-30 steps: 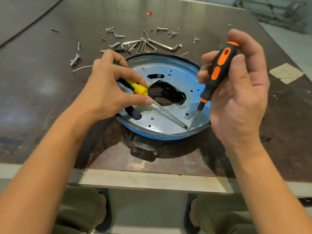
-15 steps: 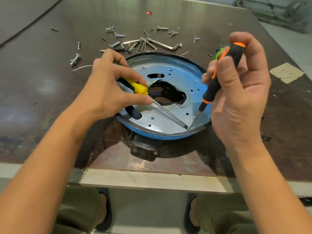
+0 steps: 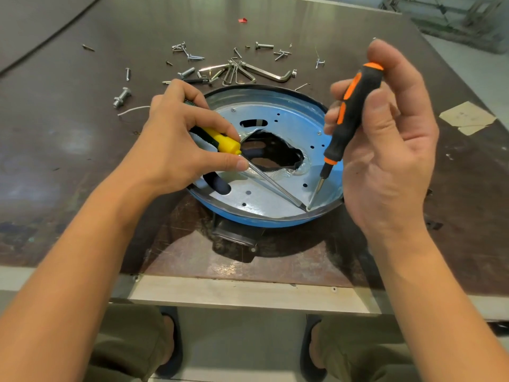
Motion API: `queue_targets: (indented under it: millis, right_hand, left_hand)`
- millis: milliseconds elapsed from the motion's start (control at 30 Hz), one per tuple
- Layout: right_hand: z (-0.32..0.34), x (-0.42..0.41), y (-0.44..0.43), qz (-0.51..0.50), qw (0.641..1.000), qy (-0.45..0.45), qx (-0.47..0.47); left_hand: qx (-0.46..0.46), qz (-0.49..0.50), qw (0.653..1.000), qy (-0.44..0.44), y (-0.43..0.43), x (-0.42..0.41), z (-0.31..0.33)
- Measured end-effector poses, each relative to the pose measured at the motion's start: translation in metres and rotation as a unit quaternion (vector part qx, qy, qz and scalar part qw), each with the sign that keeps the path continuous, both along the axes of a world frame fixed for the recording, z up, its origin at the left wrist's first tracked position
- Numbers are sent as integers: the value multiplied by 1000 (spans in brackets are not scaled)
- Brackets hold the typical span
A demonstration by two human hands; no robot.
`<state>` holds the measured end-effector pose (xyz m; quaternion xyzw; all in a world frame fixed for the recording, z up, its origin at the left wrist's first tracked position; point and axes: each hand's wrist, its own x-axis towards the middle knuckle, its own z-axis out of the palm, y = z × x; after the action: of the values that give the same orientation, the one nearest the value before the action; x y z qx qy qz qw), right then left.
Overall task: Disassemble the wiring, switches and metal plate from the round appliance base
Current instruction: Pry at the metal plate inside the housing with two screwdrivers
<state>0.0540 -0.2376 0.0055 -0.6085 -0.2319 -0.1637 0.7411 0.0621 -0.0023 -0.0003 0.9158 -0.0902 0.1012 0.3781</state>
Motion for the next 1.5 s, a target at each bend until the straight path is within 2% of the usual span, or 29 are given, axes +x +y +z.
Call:
queue_targets:
  millis: [133,300,467,600,800,1000,1200,1333,1500]
  right_hand:
    - [2,-2,1,18,998,29,54]
    - [1,0,3,-18,999,10,30]
    - [1,-2,2,0,998,9,60]
    - [3,-2,5,-28,999,-8,31]
    - [1,-2,0,-1,997,29,74]
    - [1,1,2,-16,999,14,42]
    - [1,-1,1,0,995,34,92]
    - [0,1,3,-26,999,10,43]
    - [1,-1,0,-7,996,39,83]
  left_hand:
    - [-2,2,1000,-5,0,0,0]
    - [1,0,1000,-2,0,0,1]
    - [2,0,1000,-2,0,0,1]
    - [2,0,1000,3,-1,0,1]
    - [3,2,1000,3,-1,-1,3]
    - [2,-3,1000,7,-2,-2,5]
    - [0,-3,1000,6,-2,-1,4]
    - [0,-3,1000,7,-2,-1,4]
    - [0,-5,1000,3,-2,-1,4]
